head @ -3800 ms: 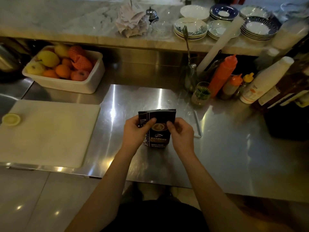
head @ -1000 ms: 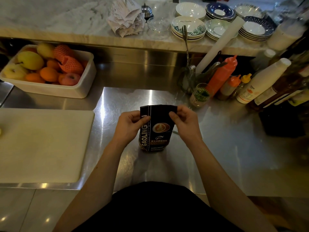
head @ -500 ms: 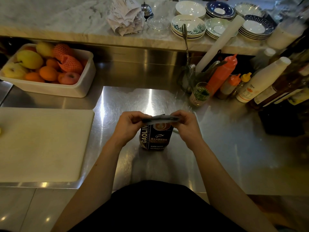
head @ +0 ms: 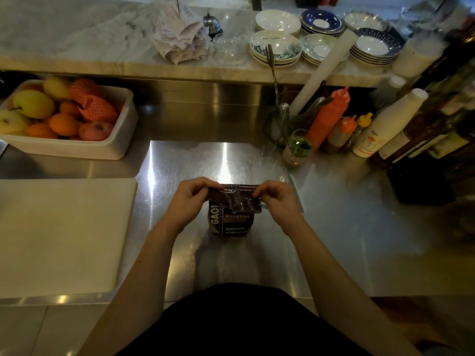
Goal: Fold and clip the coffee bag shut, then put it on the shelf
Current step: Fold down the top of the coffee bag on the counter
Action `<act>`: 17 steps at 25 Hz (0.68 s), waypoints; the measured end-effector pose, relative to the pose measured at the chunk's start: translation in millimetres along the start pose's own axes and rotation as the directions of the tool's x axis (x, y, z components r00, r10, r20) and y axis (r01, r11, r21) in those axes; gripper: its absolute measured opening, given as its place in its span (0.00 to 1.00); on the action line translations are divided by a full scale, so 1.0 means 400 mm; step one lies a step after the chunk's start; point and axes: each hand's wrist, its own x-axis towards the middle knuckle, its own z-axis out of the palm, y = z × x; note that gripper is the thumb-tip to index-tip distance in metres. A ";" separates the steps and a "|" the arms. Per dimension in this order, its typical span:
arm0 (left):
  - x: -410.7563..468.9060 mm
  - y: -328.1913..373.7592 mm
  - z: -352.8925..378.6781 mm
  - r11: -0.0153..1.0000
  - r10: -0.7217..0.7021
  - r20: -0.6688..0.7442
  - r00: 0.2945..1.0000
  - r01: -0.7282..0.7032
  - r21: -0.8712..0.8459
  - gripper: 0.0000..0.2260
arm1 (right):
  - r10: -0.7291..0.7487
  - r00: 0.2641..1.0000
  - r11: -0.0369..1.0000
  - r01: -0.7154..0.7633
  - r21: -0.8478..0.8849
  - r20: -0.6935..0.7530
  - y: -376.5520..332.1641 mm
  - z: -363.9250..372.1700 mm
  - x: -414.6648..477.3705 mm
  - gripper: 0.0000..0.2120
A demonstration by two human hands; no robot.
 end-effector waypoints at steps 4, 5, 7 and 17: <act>0.005 0.011 0.005 0.998 0.004 -0.043 0.999 -0.001 0.058 0.12 | -0.013 1.000 0.999 0.012 -0.040 -0.009 0.007 0.000 0.007 0.20; 0.006 0.011 0.012 0.994 0.020 -0.052 0.998 -0.014 0.105 0.07 | -0.017 1.000 0.998 0.016 -0.056 -0.011 0.006 -0.001 0.009 0.20; 0.008 0.009 0.024 0.990 0.027 -0.070 0.997 -0.017 0.142 0.03 | -0.011 1.000 0.997 0.010 -0.072 -0.005 0.004 -0.001 0.011 0.20; 0.035 0.016 0.057 0.964 0.121 -0.124 0.985 -0.087 0.253 0.09 | -0.024 0.998 0.979 0.034 -0.200 0.053 -0.049 0.036 0.017 0.09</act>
